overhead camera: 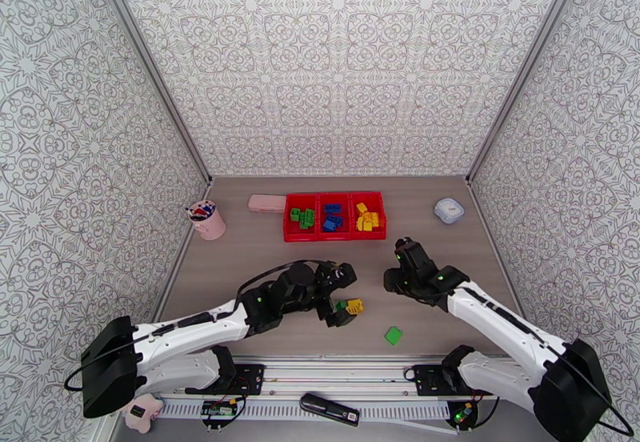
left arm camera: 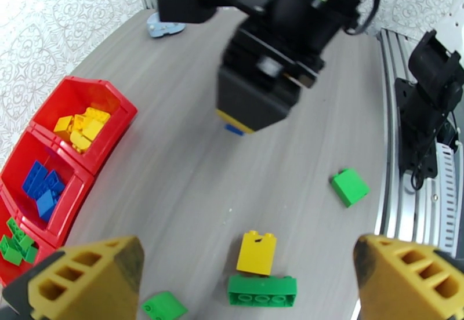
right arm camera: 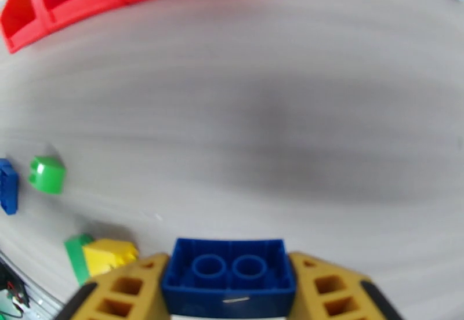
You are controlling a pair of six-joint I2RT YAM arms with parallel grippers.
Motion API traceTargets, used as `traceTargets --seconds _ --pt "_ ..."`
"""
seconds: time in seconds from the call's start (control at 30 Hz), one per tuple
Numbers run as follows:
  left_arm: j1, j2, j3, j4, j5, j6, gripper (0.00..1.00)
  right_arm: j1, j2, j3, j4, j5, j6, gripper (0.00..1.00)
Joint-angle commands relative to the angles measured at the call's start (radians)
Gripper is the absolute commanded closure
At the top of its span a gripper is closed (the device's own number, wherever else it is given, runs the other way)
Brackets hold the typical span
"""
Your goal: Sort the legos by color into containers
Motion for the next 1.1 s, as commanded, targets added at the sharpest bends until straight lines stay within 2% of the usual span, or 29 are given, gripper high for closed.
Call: traceTargets --seconds 0.0,0.4,0.6,0.8,0.87,1.0,1.07 --pt "-0.008 -0.040 -0.024 -0.038 -0.069 -0.032 0.00 0.000 0.106 0.126 0.095 -0.053 -0.097 0.70" --pt "-0.006 -0.119 -0.075 -0.055 -0.189 -0.118 0.01 0.004 0.600 0.655 0.146 -0.092 -0.202 0.70" --pt "0.005 -0.141 -0.081 -0.072 -0.234 -0.122 0.00 0.004 0.799 0.856 0.165 -0.082 -0.225 0.70" --pt "0.026 -0.190 -0.087 -0.120 -0.254 -0.130 0.00 0.003 0.928 0.990 0.138 -0.043 -0.255 0.68" --pt "0.033 -0.212 -0.091 -0.143 -0.266 -0.145 0.00 0.004 0.936 1.021 0.121 -0.039 -0.263 0.63" --pt "0.056 -0.258 -0.101 -0.194 -0.306 -0.210 0.00 0.004 0.903 1.028 0.119 -0.039 -0.267 0.39" --pt "0.067 -0.275 -0.105 -0.210 -0.337 -0.248 0.00 0.005 0.877 1.014 0.121 -0.043 -0.268 0.31"
